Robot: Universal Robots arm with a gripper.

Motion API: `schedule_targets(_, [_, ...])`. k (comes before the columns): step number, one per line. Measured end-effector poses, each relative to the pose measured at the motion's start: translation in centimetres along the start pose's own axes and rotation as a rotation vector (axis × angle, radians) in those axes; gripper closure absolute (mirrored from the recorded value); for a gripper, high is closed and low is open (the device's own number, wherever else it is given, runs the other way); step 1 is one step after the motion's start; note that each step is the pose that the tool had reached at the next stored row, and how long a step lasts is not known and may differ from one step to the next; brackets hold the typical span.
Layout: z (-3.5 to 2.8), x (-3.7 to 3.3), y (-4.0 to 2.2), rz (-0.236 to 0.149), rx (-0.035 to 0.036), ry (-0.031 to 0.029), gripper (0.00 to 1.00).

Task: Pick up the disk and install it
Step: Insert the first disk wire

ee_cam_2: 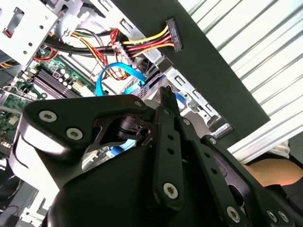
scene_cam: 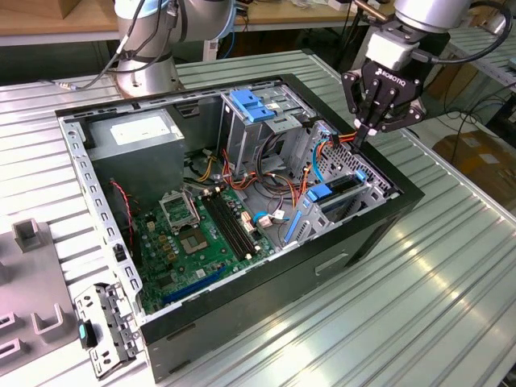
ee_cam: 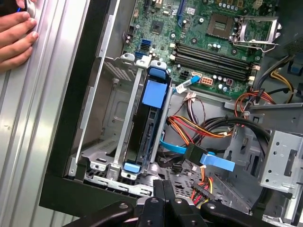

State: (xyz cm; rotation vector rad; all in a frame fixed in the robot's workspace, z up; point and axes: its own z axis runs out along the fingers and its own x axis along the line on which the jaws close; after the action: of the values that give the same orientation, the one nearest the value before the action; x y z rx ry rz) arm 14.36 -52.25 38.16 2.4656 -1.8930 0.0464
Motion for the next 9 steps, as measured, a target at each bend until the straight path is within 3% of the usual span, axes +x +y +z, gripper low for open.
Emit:
schedule_targets(3, [0.0,-0.03,-0.29,-0.014,0.0006,0.0001,0.89])
schedule_targets(9, [0.0,-0.03,-0.3,-0.014,0.0006,0.0001,0.89])
